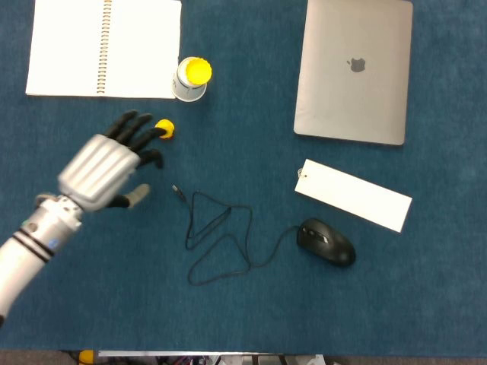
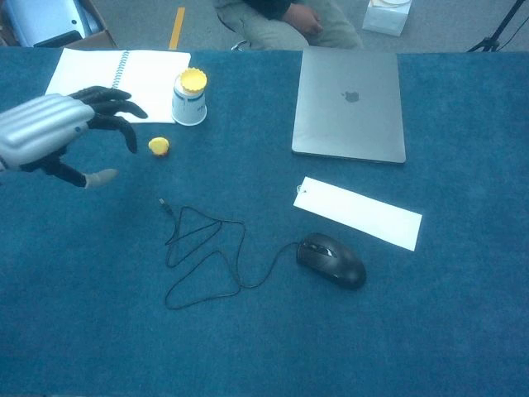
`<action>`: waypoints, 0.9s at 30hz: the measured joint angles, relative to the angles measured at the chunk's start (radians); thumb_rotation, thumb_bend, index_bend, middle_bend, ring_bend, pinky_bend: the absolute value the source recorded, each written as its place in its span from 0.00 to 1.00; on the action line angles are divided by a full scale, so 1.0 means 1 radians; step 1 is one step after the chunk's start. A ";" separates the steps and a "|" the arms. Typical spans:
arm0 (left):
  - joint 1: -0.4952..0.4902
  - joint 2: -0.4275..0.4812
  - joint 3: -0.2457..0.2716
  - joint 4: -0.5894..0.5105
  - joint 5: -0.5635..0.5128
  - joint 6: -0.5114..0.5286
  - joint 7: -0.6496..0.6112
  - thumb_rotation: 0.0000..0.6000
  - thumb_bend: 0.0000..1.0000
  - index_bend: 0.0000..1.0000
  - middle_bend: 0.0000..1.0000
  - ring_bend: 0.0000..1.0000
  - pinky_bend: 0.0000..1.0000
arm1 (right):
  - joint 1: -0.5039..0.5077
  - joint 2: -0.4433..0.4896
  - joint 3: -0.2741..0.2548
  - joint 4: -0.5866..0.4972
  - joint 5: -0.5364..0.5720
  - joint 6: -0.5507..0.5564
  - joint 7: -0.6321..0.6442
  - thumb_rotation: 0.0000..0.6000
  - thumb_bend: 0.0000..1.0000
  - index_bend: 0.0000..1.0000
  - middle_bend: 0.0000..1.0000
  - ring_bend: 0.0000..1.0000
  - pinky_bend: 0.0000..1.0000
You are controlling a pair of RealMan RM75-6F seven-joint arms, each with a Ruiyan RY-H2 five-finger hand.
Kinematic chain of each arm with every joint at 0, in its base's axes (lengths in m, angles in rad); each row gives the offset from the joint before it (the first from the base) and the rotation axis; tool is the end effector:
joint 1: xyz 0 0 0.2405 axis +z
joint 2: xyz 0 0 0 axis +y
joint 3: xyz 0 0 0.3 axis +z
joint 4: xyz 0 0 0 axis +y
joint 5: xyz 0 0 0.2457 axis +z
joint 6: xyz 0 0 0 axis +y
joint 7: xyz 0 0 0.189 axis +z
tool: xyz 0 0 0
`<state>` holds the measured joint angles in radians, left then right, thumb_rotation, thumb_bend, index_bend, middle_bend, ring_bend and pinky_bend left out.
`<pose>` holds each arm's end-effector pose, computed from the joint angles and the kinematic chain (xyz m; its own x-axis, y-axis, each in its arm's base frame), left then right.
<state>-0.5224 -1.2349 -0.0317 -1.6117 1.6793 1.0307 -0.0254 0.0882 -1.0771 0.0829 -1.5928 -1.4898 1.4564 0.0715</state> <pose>-0.2300 0.3308 0.0112 0.4884 0.2800 0.8265 0.7813 -0.5620 -0.2714 -0.3715 -0.2423 0.1659 0.3820 0.0082 0.9241 -0.9241 -0.0006 0.3820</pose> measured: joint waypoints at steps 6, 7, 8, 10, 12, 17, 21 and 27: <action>-0.068 -0.090 0.021 0.085 0.040 -0.054 -0.048 1.00 0.33 0.37 0.00 0.00 0.00 | -0.005 0.002 -0.002 -0.008 0.007 0.004 -0.011 1.00 0.37 0.70 0.49 0.34 0.43; -0.074 -0.103 0.025 0.098 0.042 -0.059 -0.049 1.00 0.33 0.37 0.00 0.00 0.00 | -0.006 0.003 -0.002 -0.009 0.009 0.004 -0.012 1.00 0.37 0.70 0.49 0.34 0.43; -0.080 -0.118 0.029 0.114 0.044 -0.064 -0.049 1.00 0.33 0.36 0.00 0.00 0.00 | -0.006 0.004 -0.002 -0.010 0.010 0.004 -0.013 1.00 0.37 0.70 0.49 0.34 0.42; -0.087 -0.140 0.033 0.140 0.043 -0.069 -0.047 1.00 0.33 0.36 0.00 0.00 0.00 | -0.006 0.005 -0.002 -0.010 0.012 0.004 -0.014 1.00 0.37 0.70 0.49 0.34 0.41; -0.093 -0.165 0.036 0.170 0.038 -0.074 -0.047 1.00 0.33 0.36 0.00 0.00 0.00 | -0.006 0.006 -0.002 -0.011 0.013 0.003 -0.015 1.00 0.37 0.70 0.49 0.34 0.41; -0.106 -0.215 0.050 0.251 0.035 -0.072 -0.056 1.00 0.33 0.36 0.00 0.00 0.00 | -0.007 0.007 -0.002 -0.012 0.017 0.002 -0.018 1.00 0.37 0.70 0.49 0.34 0.41; -0.108 -0.247 0.070 0.308 0.049 -0.050 -0.060 1.00 0.33 0.38 0.00 0.00 0.00 | -0.008 0.007 -0.003 -0.014 0.020 0.000 -0.021 1.00 0.37 0.70 0.49 0.34 0.41; -0.101 -0.293 0.105 0.385 0.077 0.008 -0.084 1.00 0.33 0.40 0.00 0.00 0.00 | -0.012 0.013 -0.004 -0.022 0.019 0.008 -0.027 1.00 0.37 0.70 0.49 0.34 0.41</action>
<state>-0.6236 -1.5278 0.0732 -1.2264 1.7566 1.0383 -0.1091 0.0759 -1.0643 0.0793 -1.6147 -1.4711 1.4649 0.0441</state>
